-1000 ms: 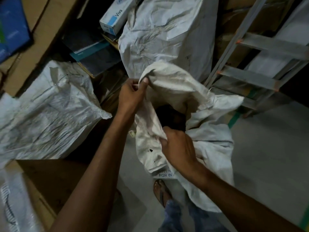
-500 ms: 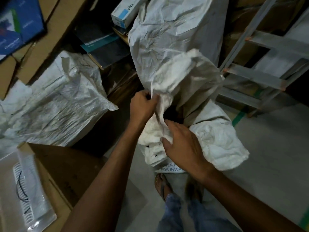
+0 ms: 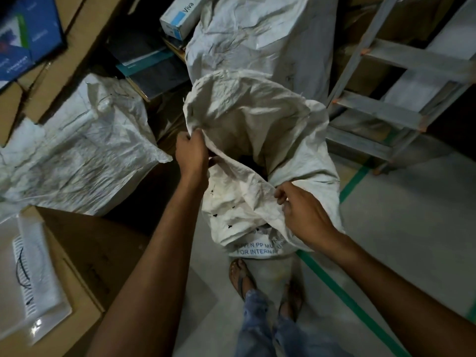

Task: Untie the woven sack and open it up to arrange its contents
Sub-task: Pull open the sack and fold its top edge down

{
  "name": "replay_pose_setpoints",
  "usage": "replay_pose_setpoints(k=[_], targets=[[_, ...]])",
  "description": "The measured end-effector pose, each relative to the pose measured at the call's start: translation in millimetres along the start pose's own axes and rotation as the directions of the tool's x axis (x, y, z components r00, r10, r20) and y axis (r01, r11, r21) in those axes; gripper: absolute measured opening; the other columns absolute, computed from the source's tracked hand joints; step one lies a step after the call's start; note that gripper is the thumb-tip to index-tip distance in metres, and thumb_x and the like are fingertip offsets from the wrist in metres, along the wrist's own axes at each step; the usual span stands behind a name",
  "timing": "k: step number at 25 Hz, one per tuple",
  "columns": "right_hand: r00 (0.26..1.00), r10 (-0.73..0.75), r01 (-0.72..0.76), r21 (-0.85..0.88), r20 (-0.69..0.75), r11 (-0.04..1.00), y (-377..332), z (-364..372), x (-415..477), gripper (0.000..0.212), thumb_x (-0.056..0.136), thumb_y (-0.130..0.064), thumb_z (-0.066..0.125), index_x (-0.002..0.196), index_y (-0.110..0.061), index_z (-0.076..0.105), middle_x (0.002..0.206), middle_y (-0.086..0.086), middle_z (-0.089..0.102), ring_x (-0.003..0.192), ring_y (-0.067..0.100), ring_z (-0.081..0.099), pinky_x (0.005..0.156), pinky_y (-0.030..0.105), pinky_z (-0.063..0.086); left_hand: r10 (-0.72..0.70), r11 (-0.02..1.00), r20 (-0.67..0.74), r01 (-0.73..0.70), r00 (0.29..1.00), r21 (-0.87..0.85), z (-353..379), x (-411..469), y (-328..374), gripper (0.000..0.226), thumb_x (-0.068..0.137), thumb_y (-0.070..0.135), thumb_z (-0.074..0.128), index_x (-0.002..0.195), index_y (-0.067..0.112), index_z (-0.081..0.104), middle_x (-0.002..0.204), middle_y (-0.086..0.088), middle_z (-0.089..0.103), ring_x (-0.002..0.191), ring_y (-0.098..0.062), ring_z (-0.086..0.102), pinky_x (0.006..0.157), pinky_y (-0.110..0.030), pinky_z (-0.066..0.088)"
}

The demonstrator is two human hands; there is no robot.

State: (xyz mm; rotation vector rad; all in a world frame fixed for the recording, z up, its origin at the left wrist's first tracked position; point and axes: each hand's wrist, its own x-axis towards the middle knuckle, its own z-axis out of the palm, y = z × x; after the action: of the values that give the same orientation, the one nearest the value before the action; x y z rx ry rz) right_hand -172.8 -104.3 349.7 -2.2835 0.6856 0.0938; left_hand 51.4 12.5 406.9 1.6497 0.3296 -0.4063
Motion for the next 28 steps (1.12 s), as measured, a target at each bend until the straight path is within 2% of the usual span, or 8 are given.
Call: replay_pose_setpoints(k=[4, 11, 14, 16, 19, 23, 25, 28], targets=[[0.976, -0.031, 0.087, -0.26, 0.214, 0.962, 2, 17, -4, 0.084, 0.077, -0.048, 0.082, 0.145, -0.025, 0.04, 0.14, 0.005, 0.046, 0.125, 0.029, 0.047, 0.099, 0.048, 0.046, 0.052, 0.998, -0.059, -0.054, 0.997, -0.022, -1, 0, 1, 0.026, 0.096, 0.024, 0.047, 0.115, 0.008, 0.056, 0.119, -0.02, 0.065, 0.1, -0.033, 0.07, 0.053, -0.027, 0.056], [0.833, -0.324, 0.236, -0.242, -0.449, 0.941, -25, -14, -20, 0.034, 0.076, 0.004, 0.07, 0.106, -0.009, 0.075, 0.089, 0.012, 0.074, 0.077, 0.034, 0.067, 0.06, 0.038, 0.056, 0.325, 0.93, -0.156, -0.285, 0.933, 0.231, -19, -23, 5, 0.027, 0.096, 0.03, 0.058, 0.118, 0.02, 0.047, 0.108, -0.002, 0.059, 0.092, -0.018, 0.064, 0.075, -0.037, 0.06], [0.776, -0.475, 0.339, -0.361, -0.414, 0.869, -36, -22, -30, 0.031, 0.079, 0.006, 0.067, 0.106, -0.007, 0.077, 0.092, 0.012, 0.075, 0.077, 0.033, 0.07, 0.059, 0.041, 0.059, 0.709, 0.308, 0.4, -0.765, 0.581, 0.565, -32, -27, 1, 0.053, 0.093, 0.041, 0.059, 0.142, 0.026, 0.046, 0.144, -0.005, 0.043, 0.128, -0.019, 0.046, 0.102, -0.033, 0.04], [0.765, -0.482, 0.337, -0.372, -0.428, 0.865, -39, -21, -38, 0.031, 0.077, 0.01, 0.074, 0.104, -0.005, 0.077, 0.091, 0.014, 0.075, 0.075, 0.033, 0.07, 0.058, 0.04, 0.059, 0.448, -0.044, 0.824, -0.912, 0.346, 0.407, -36, -29, 4, 0.066, 0.088, 0.069, 0.053, 0.146, 0.038, 0.046, 0.159, 0.006, 0.034, 0.146, -0.022, 0.028, 0.112, -0.044, 0.022], [0.733, -0.508, 0.351, -0.388, -0.452, 0.852, -48, -17, -46, 0.029, 0.079, 0.008, 0.074, 0.104, -0.006, 0.078, 0.089, 0.013, 0.076, 0.073, 0.032, 0.07, 0.06, 0.037, 0.058, 0.105, -0.366, 0.965, -0.893, 0.242, 0.264, -46, -24, -5, 0.053, 0.086, 0.059, 0.067, 0.136, 0.043, 0.057, 0.143, 0.014, 0.056, 0.142, -0.019, 0.035, 0.111, -0.054, 0.016], [0.952, -0.251, 0.231, -0.128, -0.174, 0.965, -44, -20, -45, 0.048, 0.082, -0.019, 0.076, 0.129, -0.026, 0.065, 0.116, -0.002, 0.073, 0.102, 0.022, 0.068, 0.083, 0.037, 0.055, 0.332, -0.367, 0.92, -0.869, 0.21, 0.331, -74, -18, 12, 0.029, 0.081, 0.021, 0.073, 0.108, 0.034, 0.074, 0.112, 0.013, 0.07, 0.112, -0.022, 0.054, 0.091, -0.043, 0.025], [0.988, -0.119, 0.151, -0.41, 0.103, 0.9, -24, -22, -48, 0.055, 0.078, -0.03, 0.077, 0.13, -0.032, 0.062, 0.124, -0.006, 0.069, 0.113, 0.02, 0.065, 0.092, 0.036, 0.047, 0.382, -0.335, 0.892, -0.863, 0.244, 0.379, -102, -7, 31, 0.029, 0.079, 0.03, 0.065, 0.107, 0.031, 0.075, 0.115, 0.008, 0.072, 0.111, -0.027, 0.057, 0.088, -0.044, 0.029], [0.998, -0.044, 0.066, -0.511, 0.055, 0.857, -12, -22, -53, 0.029, 0.084, -0.027, 0.072, 0.112, -0.031, 0.071, 0.112, -0.001, 0.072, 0.107, 0.026, 0.067, 0.085, 0.033, 0.041, 0.387, -0.314, 0.854, -0.821, 0.347, 0.476, -147, 10, 49, 0.035, 0.078, 0.018, 0.069, 0.111, 0.028, 0.075, 0.123, 0.002, 0.071, 0.118, -0.031, 0.056, 0.091, -0.045, 0.03]])
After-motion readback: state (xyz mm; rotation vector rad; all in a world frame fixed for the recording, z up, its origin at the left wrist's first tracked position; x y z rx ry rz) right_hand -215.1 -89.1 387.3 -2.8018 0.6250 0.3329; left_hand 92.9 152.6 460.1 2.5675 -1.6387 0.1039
